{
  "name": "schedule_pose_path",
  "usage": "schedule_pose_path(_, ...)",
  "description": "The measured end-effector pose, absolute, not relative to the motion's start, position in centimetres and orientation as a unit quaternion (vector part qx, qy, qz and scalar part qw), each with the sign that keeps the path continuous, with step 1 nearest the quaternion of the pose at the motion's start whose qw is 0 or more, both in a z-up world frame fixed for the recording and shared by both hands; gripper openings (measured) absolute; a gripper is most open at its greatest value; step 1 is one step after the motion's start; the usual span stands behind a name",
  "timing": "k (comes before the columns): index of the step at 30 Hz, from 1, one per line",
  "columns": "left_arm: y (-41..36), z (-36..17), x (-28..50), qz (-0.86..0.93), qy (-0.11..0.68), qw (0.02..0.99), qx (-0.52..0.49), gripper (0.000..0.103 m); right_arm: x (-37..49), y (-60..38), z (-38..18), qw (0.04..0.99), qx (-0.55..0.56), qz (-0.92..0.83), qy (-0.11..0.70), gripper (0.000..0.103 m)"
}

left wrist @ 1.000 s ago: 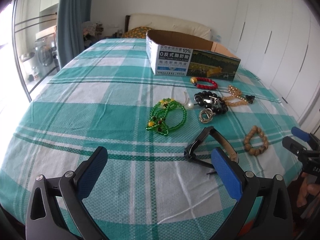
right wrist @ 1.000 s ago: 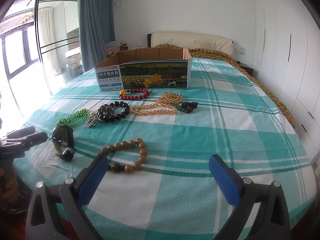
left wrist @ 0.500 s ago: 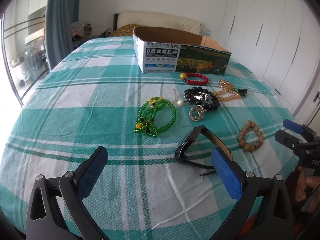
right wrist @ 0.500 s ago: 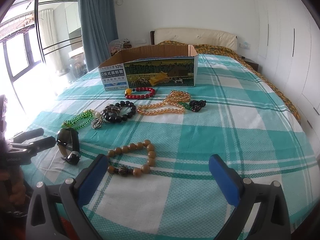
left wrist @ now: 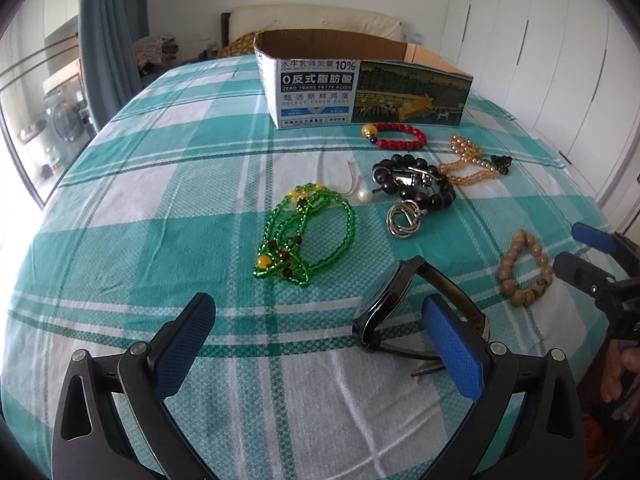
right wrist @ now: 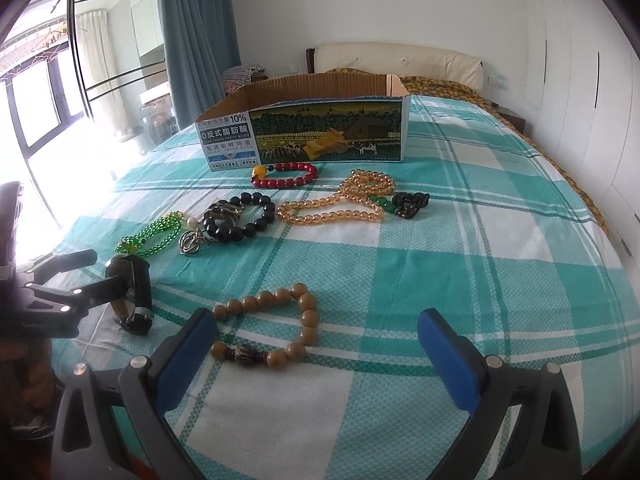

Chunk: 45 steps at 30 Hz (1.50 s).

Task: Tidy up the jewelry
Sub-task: 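Close the left tool on the black watch strap while the right tool grasps the brown bead bracelet, then carry the black watch and brown bead bracelet into the cardboard box with both tools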

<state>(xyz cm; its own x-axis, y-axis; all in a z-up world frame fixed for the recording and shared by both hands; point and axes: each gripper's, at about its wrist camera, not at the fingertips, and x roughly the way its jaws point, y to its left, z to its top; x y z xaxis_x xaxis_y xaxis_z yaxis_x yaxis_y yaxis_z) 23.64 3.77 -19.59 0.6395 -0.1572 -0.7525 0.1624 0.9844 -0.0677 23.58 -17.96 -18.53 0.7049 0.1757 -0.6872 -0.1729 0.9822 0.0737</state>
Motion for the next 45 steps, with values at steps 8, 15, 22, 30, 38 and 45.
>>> schedule_pose_path(8, 2.1, -19.9, 24.0, -0.085, 0.419, 0.904, 0.027, 0.057, 24.8, -16.7, -20.3, 0.913, -0.041, 0.064, 0.401, 0.064)
schedule_pose_path(15, 1.9, -19.7, 23.6, -0.103, 0.411, 0.906, 0.004, 0.013, 25.0, -17.9, -19.9, 0.912, -0.008, 0.088, 0.402, 0.012)
schedule_pose_path(22, 3.4, -19.1, 22.8, -0.099, 0.404, 0.909, -0.027, 0.013, 23.6, -18.2, -18.8, 0.917, 0.018, 0.098, 0.386, 0.012)
schedule_pose_path(30, 4.3, -17.8, 22.0, -0.1, 0.392, 0.913, -0.041, 0.013, 22.5, -18.4, -16.6, 0.923, 0.029, 0.104, 0.369, 0.012)
schedule_pose_path(38, 4.5, -16.1, 22.1, -0.107, 0.379, 0.918, -0.053, 0.013, 22.1, -18.1, -14.3, 0.928, 0.027, 0.113, 0.354, 0.012)
schedule_pose_path(45, 4.2, -15.3, 22.6, -0.114, 0.38, 0.916, -0.063, 0.013, 21.7, -17.8, -12.1, 0.933, 0.027, 0.125, 0.337, 0.012)
